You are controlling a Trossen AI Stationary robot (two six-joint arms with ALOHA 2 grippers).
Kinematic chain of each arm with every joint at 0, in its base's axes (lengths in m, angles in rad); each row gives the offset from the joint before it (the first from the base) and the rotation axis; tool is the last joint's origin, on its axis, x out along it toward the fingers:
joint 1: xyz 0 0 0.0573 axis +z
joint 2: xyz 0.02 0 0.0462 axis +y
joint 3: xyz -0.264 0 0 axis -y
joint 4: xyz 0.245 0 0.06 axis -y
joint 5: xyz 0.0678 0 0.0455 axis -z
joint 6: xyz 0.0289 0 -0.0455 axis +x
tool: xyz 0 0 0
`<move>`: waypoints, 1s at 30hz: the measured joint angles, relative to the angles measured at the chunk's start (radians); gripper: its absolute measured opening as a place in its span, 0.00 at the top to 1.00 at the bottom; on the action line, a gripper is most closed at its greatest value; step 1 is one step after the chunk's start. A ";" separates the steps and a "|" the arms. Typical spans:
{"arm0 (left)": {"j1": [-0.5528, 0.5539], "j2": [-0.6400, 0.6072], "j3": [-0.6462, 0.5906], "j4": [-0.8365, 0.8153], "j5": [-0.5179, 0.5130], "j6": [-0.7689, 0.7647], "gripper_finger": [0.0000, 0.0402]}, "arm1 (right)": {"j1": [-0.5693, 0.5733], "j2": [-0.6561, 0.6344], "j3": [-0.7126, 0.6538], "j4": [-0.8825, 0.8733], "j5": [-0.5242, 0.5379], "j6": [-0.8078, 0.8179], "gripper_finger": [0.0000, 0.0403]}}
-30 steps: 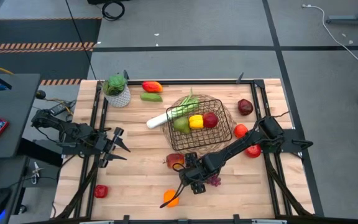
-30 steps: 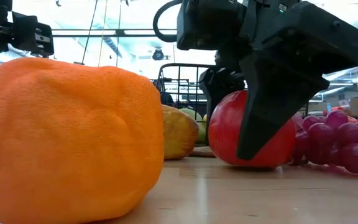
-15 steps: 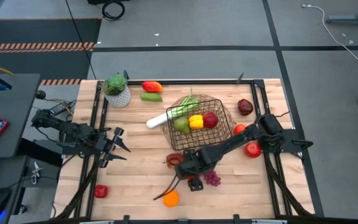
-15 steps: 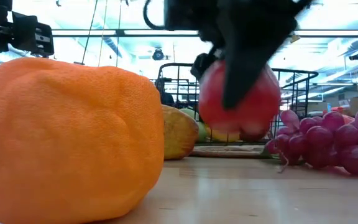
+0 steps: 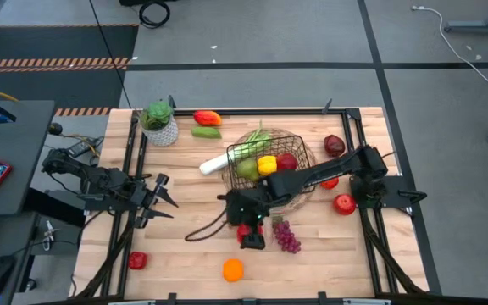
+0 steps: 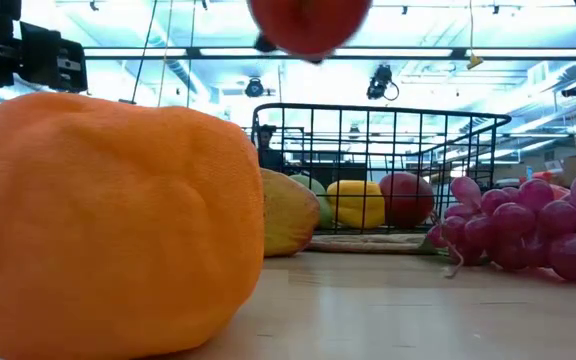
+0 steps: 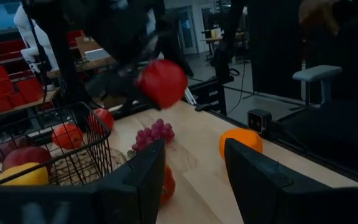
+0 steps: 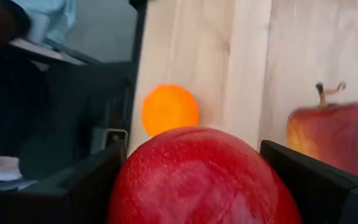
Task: Build produce basket
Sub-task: Put the apple into the wire basket
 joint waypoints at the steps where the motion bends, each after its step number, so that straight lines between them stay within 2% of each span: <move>1: 0.000 0.001 0.000 -0.004 0.000 0.000 0.57 | -0.006 -0.007 0.003 0.009 -0.011 0.003 0.09; 6: 0.000 0.000 0.000 -0.002 0.000 0.000 0.57 | -0.047 -0.055 0.006 0.079 -0.069 0.064 0.09; 17: 0.000 0.000 0.000 -0.002 0.000 0.000 0.57 | -0.159 -0.119 0.006 0.219 -0.113 0.319 0.09; 30: 0.000 0.000 0.000 -0.003 0.000 0.000 0.57 | -0.187 -0.120 0.006 0.217 -0.118 0.316 0.09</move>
